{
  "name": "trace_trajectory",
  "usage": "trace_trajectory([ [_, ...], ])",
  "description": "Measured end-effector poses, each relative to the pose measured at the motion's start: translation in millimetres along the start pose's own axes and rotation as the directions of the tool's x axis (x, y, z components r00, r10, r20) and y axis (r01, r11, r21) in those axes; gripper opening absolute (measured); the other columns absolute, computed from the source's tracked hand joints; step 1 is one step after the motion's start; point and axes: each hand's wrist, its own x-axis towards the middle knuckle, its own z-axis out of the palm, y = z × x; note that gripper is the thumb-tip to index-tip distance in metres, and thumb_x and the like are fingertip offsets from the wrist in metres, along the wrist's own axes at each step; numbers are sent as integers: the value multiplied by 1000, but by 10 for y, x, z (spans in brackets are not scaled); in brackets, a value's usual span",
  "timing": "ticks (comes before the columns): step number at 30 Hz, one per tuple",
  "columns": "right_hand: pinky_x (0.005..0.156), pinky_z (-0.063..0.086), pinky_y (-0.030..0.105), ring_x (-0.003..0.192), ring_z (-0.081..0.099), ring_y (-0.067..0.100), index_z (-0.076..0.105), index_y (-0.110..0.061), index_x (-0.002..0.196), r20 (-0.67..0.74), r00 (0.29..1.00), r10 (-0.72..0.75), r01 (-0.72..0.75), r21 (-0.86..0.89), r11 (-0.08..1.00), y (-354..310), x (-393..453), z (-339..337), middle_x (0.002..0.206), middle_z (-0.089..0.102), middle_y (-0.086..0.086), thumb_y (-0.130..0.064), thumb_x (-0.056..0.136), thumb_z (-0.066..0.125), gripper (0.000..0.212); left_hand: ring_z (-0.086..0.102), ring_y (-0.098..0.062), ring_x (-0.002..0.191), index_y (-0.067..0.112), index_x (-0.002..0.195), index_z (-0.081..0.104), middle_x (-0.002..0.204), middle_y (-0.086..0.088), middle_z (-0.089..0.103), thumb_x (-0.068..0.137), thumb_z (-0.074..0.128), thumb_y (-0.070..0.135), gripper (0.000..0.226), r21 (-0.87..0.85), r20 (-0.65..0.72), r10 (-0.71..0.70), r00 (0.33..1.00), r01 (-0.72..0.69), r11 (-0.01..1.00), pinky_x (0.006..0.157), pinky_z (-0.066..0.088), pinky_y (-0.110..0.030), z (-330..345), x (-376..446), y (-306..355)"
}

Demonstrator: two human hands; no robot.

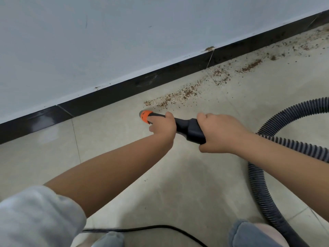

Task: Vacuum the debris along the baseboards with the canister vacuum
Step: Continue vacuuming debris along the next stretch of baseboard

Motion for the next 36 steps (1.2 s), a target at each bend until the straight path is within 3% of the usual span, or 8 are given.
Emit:
trace_trajectory([
  [4, 45, 27, 25, 68, 46, 22, 28, -14, 94, -31, 999, 25, -24, 36, 999, -68, 139, 89, 83, 39, 1, -32, 77, 63, 42, 52, -33, 114, 7, 140, 23, 135, -17, 44, 96, 41, 35, 55, 84, 30, 99, 995, -101, 991, 85, 44, -35, -39, 167, 83],
  [9, 56, 37, 28, 71, 47, 23, 28, -14, 93, -40, 996, 79, -77, 50, 996, 0, 210, 101, 87, 40, 2, -31, 78, 63, 42, 51, -34, 115, 7, 144, 16, 136, -19, 41, 98, 39, 35, 59, 124, 76, 122, 990, -131, 984, 89, 46, -38, 36, 148, 219],
  [14, 54, 36, 28, 72, 47, 23, 28, -14, 94, -23, 996, 81, -79, 69, 994, 87, 268, 61, 88, 41, 2, -31, 78, 64, 42, 52, -34, 114, 7, 145, 12, 135, -20, 42, 98, 39, 34, 61, 131, 57, 152, 987, -158, 979, 89, 47, -37, 109, 112, 323],
  [18, 47, 32, 26, 69, 48, 20, 30, -16, 92, -3, 998, 65, -65, 45, 997, 213, 127, 35, 80, 41, -1, -33, 75, 65, 42, 50, -36, 117, 8, 142, 20, 137, -18, 41, 96, 42, 39, 60, 125, 46, 94, 995, -99, 987, 99, 45, -43, 216, 48, 236],
  [22, 48, 34, 26, 69, 49, 19, 32, -17, 93, 38, 995, 89, -91, 63, 994, 386, 12, 25, 78, 42, -3, -35, 73, 68, 45, 47, -36, 121, 7, 143, 18, 141, -16, 36, 95, 44, 38, 63, 71, 59, 56, 997, -60, 996, 103, 40, -44, 395, 18, 156],
  [26, 50, 35, 27, 69, 49, 18, 33, -19, 93, 70, 993, 99, -106, 114, 988, 600, -56, -20, 76, 43, -5, -38, 70, 72, 49, 49, -35, 120, 2, 139, 26, 135, -13, 42, 96, 43, 36, 57, -51, 98, 33, 995, -28, 998, 99, 41, -38, 578, -107, 163],
  [29, 50, 34, 26, 67, 47, 17, 34, -19, 94, 92, 990, 107, -120, 148, 982, 759, -140, -18, 74, 42, -6, -38, 69, 73, 50, 49, -28, 117, 4, 137, 28, 132, -11, 44, 95, 47, 37, 57, -117, 116, -78, 990, 91, 989, 92, 40, -32, 697, -245, 151],
  [36, 52, 34, 26, 64, 45, 10, 35, -21, 94, 138, 982, 127, -150, 180, 972, 997, -243, -17, 76, 43, -6, -36, 68, 73, 48, 46, -27, 117, 7, 140, 22, 134, -8, 40, 96, 46, 39, 59, -193, 146, -155, 977, 182, 964, 95, 36, -33, 907, -380, 123],
])
